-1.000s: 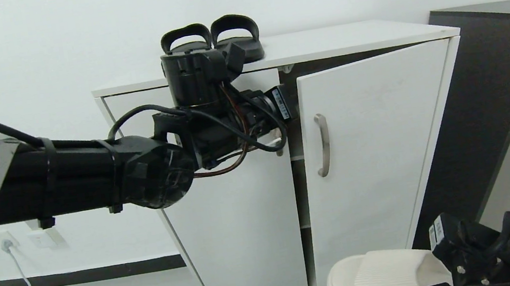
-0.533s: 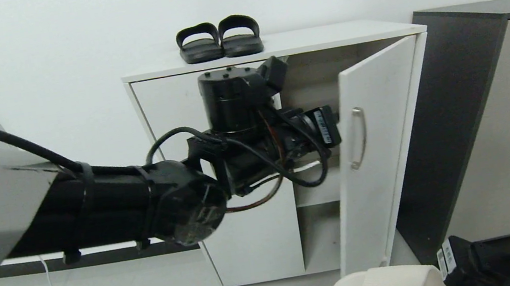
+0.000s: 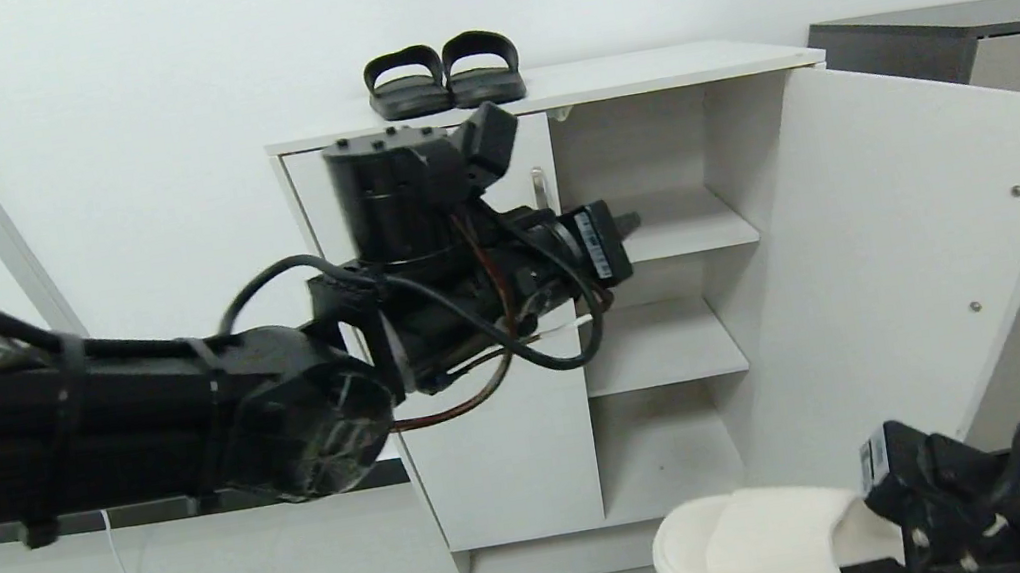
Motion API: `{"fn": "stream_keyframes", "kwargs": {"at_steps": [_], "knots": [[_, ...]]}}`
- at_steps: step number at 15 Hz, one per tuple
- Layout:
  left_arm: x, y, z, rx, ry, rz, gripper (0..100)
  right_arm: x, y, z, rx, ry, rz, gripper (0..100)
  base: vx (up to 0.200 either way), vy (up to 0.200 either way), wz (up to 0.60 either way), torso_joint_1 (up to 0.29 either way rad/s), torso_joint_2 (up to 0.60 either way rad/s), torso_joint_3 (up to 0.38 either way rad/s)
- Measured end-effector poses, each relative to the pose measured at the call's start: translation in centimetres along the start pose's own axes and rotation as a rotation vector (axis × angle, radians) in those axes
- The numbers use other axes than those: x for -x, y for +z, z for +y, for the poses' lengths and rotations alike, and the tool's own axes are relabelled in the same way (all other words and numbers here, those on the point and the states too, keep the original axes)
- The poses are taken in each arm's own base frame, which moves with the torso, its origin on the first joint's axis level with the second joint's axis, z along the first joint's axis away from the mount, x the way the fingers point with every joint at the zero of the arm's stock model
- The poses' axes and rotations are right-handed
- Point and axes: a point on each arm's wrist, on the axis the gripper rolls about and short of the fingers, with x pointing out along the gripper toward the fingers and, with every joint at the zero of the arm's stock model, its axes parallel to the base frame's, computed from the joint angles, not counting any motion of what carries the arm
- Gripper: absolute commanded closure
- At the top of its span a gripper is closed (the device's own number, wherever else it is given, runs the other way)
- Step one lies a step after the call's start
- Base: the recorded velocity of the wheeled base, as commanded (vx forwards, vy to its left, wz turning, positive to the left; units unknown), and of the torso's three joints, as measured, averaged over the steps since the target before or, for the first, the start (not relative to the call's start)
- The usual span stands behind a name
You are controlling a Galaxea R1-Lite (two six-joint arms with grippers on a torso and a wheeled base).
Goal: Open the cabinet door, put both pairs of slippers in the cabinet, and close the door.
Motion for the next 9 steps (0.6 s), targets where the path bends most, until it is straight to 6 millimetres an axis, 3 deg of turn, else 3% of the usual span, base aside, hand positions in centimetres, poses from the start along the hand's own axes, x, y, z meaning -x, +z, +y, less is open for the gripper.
{"fn": "stream_keyframes", "kwargs": {"at_steps": [3, 9], "knots": [[5.0, 1.9, 0.8, -0.021, 0.1, -0.043, 100, -0.6, 2.4, -1.6, -0.135, -0.241, -0.077, 100, 0.0, 0.0, 0.0, 0.0, 0.0, 0.0], [21.5, 1.1, -0.2, -0.193, 0.486, -0.137, 100, -3.6, 4.7, -3.4, -0.235, -0.559, -0.141, 100, 0.0, 0.0, 0.0, 0.0, 0.0, 0.0]]}}
